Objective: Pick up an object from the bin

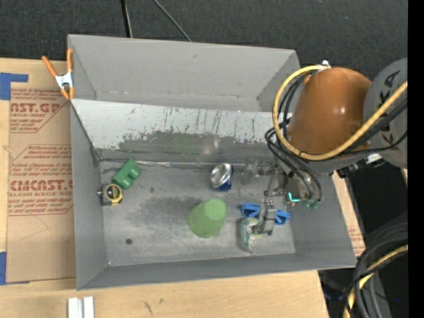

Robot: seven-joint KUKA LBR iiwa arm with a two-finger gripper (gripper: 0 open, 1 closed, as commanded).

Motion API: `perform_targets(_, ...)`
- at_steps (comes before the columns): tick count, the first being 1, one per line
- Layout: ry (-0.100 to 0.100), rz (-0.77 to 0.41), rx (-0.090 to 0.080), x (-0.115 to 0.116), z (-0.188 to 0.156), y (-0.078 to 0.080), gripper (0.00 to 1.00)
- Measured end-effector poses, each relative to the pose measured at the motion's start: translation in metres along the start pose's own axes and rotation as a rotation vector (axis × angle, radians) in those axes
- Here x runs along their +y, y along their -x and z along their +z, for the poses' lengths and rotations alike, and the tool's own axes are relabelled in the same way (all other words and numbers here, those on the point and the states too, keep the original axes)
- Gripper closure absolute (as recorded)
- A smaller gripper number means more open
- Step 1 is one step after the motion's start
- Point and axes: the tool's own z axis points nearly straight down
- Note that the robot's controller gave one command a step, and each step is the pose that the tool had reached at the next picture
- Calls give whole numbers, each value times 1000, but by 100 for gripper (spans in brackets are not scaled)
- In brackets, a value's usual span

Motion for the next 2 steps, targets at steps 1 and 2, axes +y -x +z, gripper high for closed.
perform_targets(1,0,-55,-1,-65,82,10,0)
perform_targets(2,1,190,-3,-87,150,11,0)
